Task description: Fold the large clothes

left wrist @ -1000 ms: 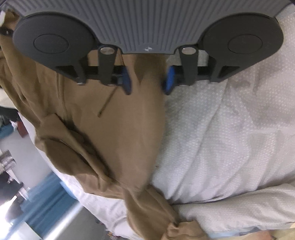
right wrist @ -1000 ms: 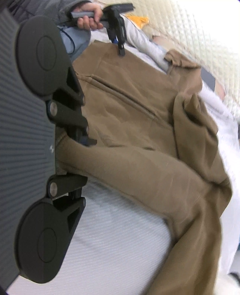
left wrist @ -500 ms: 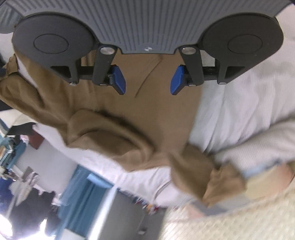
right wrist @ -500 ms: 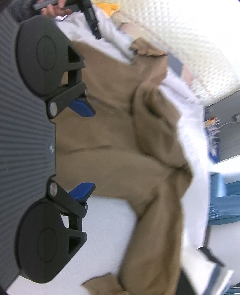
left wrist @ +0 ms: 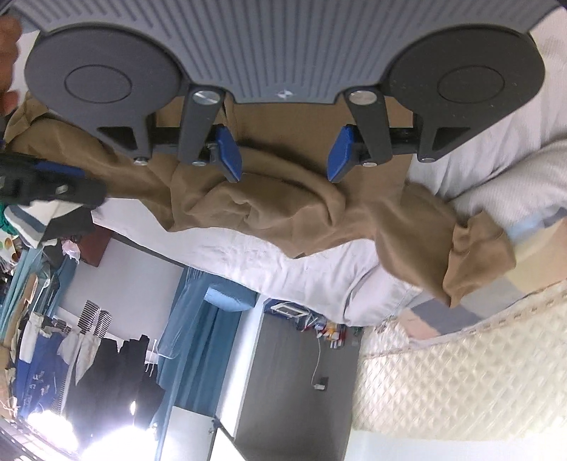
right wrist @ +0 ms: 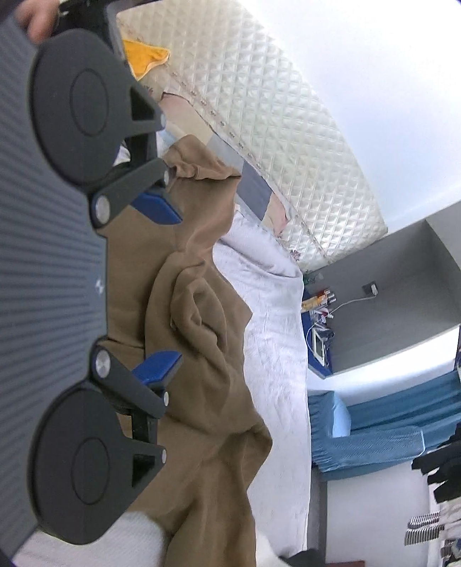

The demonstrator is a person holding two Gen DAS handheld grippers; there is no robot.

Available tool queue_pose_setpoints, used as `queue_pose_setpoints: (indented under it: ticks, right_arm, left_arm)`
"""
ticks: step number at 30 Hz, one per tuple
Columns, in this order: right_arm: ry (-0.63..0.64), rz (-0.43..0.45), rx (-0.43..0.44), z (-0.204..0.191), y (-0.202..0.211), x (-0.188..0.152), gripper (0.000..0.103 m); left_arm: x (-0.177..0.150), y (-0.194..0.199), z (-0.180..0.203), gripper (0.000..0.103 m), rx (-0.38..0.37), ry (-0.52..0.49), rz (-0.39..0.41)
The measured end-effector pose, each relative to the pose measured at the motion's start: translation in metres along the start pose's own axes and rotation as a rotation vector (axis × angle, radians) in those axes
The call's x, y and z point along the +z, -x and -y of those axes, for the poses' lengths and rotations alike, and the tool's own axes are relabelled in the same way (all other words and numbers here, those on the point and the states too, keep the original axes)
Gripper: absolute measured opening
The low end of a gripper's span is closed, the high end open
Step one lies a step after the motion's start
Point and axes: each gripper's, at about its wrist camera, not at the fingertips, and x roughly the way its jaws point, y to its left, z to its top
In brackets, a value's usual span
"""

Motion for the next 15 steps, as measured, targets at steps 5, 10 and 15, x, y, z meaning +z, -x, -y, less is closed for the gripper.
queue_pose_setpoints:
  ticks: [5, 10, 15]
  right_arm:
    - [0.061, 0.057, -0.041, -0.007, -0.021, -0.010, 0.080]
    - [0.124, 0.112, -0.076, -0.004, -0.040, -0.021, 0.080]
    - [0.162, 0.112, -0.093, 0.006, -0.069, -0.034, 0.080]
  left_arm:
    - [0.001, -0.023, 0.008, 0.060, -0.021, -0.030, 0.017]
    - [-0.001, -0.061, 0.008, 0.060, -0.038, -0.056, 0.037]
    - [-0.016, -0.112, -0.003, 0.060, -0.043, -0.043, 0.030]
